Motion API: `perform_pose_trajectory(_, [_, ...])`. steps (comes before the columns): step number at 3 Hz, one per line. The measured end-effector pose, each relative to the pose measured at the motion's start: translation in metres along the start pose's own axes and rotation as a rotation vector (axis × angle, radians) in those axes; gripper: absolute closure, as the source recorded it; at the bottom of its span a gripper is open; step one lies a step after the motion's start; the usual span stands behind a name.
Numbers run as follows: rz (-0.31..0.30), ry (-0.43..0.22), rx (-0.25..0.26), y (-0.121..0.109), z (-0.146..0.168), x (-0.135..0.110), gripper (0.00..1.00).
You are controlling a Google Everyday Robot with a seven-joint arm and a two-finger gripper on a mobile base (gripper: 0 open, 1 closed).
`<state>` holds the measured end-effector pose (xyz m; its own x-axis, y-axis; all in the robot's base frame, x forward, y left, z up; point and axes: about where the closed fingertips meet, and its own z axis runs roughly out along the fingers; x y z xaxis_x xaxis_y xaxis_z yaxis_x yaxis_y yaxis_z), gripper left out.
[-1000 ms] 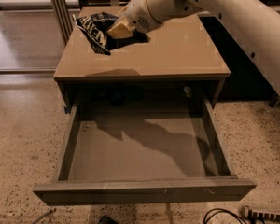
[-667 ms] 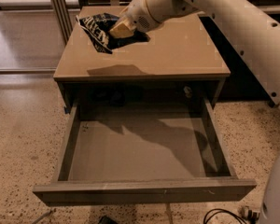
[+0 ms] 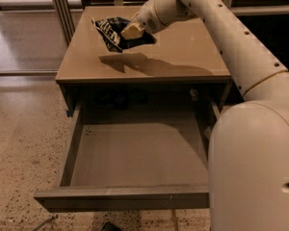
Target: Pick blue chip bag from top drawer and place on counter
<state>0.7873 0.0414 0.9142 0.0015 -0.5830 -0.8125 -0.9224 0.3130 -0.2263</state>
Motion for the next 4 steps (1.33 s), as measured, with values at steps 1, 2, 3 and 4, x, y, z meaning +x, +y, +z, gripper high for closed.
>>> perform_pose_trajectory(1, [0.049,-0.025,-0.036,-0.01,0.011,0.016,1.0])
perform_pose_trajectory(2, [0.091,-0.022,-0.11,0.004,0.017,0.033,1.0])
perform_pose_trajectory(3, [0.106,0.029,-0.222,0.039,0.024,0.053,1.0])
perform_pose_trajectory(4, [0.108,0.041,-0.245,0.046,0.027,0.057,0.85])
